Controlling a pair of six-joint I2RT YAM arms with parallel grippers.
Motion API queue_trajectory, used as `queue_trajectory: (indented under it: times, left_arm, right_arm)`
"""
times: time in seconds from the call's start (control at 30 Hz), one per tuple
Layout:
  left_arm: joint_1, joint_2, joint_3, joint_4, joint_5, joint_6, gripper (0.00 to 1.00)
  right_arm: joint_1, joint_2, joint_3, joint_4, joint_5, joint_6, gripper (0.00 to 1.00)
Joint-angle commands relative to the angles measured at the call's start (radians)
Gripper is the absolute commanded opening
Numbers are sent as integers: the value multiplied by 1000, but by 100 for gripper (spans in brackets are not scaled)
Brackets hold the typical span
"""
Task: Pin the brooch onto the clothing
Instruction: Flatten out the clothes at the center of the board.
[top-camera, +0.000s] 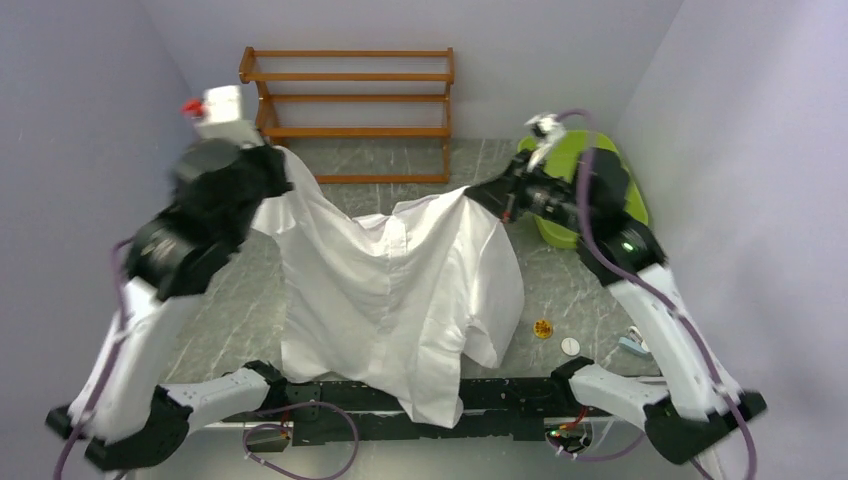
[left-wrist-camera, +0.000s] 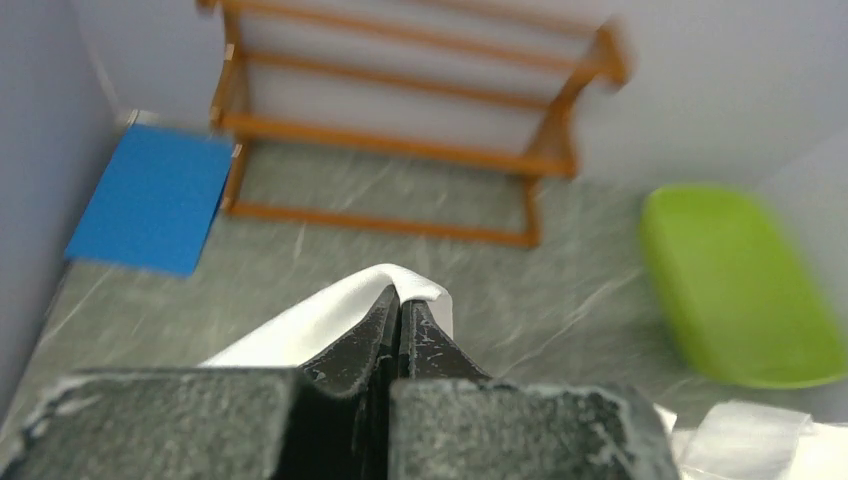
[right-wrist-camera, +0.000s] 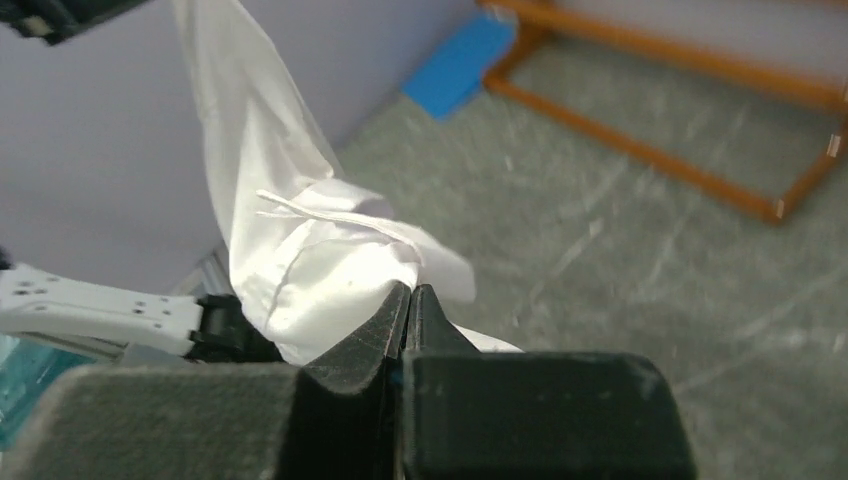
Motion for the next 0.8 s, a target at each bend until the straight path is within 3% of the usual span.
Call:
queue_trajectory:
  times: [0.0, 0.17, 0.37, 0.4, 0.47, 0.53, 0.57, 0.67, 0.77]
  left_arm:
    - [17, 135, -127, -39, -132, -40, 3]
    - [137, 219, -195, 22, -32, -61, 3]
    - [277, 348, -121, 37, 89, -68, 4]
    - [299, 376, -105, 41, 105, -72, 9]
    - [341, 411, -75, 45, 130, -84, 25]
    - [372, 429, -63, 51, 178, -84, 77]
    - [388, 432, -60, 48, 221, -79, 90]
    - [412, 405, -94, 42, 335, -61, 94]
    - [420, 334, -202, 53, 409, -72, 95]
  right_arm:
    - [-51, 116, -113, 74, 3, 37, 0]
    - [-131, 261, -110, 154, -20, 59, 0]
    - [-199, 479, 84, 173, 71, 63, 0]
    - [-200, 522, 130, 169, 90, 56, 3]
    - [-200, 604, 231, 130, 150, 34, 24]
    - [-203, 656, 296, 99, 189, 20, 47]
    - [-203, 665, 307, 89, 197, 13, 58]
    - [-203, 620, 245, 100, 195, -1, 76]
    - [-203, 512, 58, 161, 174, 19, 83]
